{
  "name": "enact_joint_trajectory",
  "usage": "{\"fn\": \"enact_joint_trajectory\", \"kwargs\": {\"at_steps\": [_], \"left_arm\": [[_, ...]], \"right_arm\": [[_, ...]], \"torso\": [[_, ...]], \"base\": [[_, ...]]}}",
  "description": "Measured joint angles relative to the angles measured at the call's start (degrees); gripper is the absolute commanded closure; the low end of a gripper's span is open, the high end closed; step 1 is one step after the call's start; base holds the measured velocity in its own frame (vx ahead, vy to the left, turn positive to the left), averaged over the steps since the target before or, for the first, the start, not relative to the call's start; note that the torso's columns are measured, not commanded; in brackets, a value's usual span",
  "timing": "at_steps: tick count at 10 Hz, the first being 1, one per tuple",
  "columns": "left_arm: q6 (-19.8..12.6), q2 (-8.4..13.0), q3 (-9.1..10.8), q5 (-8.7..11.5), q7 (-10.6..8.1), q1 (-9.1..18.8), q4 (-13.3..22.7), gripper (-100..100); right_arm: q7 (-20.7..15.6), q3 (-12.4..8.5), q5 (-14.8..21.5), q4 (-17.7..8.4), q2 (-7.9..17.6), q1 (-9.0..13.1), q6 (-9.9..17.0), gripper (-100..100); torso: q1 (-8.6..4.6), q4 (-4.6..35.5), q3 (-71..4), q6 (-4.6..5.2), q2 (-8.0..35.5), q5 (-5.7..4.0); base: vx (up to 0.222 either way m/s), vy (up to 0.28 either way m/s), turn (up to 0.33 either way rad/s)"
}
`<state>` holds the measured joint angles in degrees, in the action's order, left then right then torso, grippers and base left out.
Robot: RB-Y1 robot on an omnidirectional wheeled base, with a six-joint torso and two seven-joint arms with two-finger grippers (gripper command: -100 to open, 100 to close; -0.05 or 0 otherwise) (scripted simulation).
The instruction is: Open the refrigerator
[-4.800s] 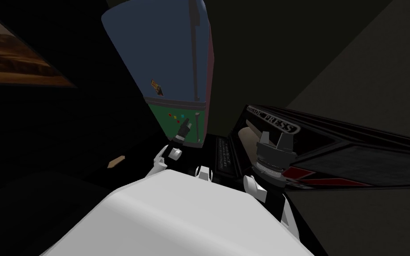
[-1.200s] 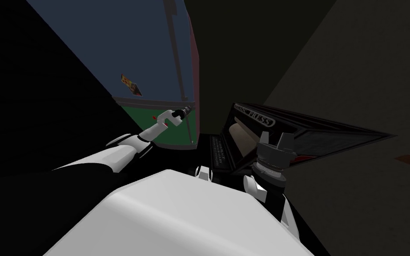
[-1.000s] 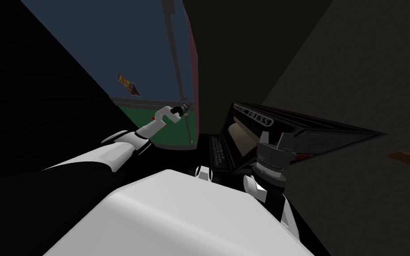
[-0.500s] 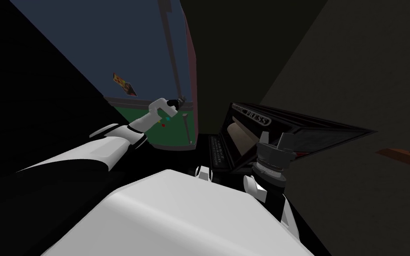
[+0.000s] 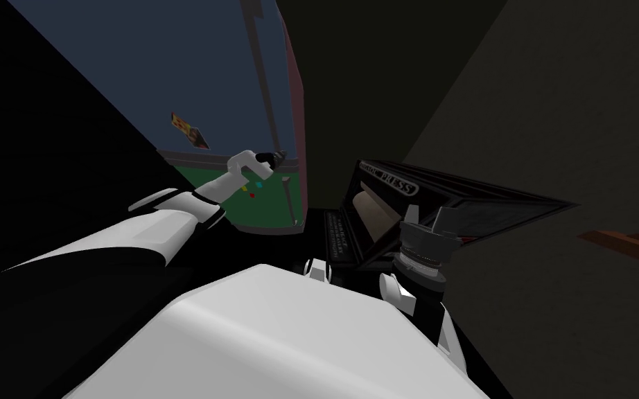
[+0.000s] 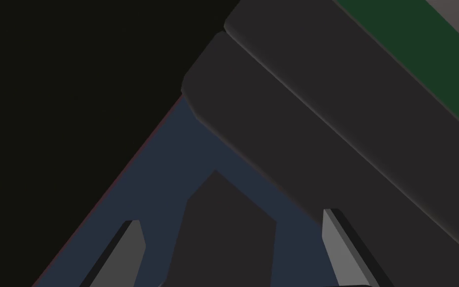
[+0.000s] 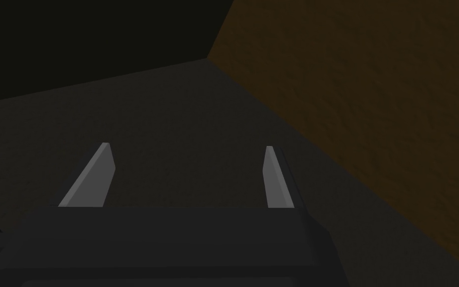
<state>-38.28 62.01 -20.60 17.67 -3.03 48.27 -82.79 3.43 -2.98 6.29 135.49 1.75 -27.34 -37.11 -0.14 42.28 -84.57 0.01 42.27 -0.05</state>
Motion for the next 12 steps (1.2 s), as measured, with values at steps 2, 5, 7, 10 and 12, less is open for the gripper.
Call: {"fn": "enact_joint_trajectory", "kwargs": {"at_steps": [2, 5, 7, 10, 12], "left_arm": [[2.6, 0.8, -0.84, 3.1, 2.28, 0.6, 2.8, -100], [6.3, 2.1, -2.30, 7.6, 5.68, 2.0, 7.4, -100], [8.9, 3.2, -2.93, 10.6, 7.77, 2.1, 10.0, -100], [11.9, 4.6, -3.76, 14.6, 10.38, 2.5, 12.9, -100], [14.4, 5.4, -4.71, 17.6, 12.65, 3.3, 15.7, -100]], "right_arm": [[0.0, 0.0, 0.0, 0.0, 0.0, 0.0, 0.0, 0], [0.0, 0.0, 0.0, 0.0, 0.0, 0.0, 0.0, 0], [0.0, 0.0, 0.0, 0.0, 0.0, 0.0, 0.0, 0], [0.0, 0.0, 0.0, 0.0, 0.0, 0.0, 0.0, 0], [0.0, 0.0, 0.0, 0.0, 0.0, 0.0, 0.0, 0]], "torso": [[0.23, 0.0, 0.0, -0.02, 0.0, 0.08], [0.14, 0.0, 0.0, -0.01, 0.0, 0.06], [0.12, 0.0, 0.0, -0.02, 0.0, 0.05], [0.15, 0.0, 0.0, -0.01, 0.0, 0.05], [0.15, 0.0, 0.0, -0.01, 0.0, 0.05]], "base": [[0.011, -0.064, -0.003], [0.011, -0.052, -0.001], [0.006, -0.056, -0.002], [0.009, -0.064, -0.004], [0.011, -0.059, -0.002]]}}
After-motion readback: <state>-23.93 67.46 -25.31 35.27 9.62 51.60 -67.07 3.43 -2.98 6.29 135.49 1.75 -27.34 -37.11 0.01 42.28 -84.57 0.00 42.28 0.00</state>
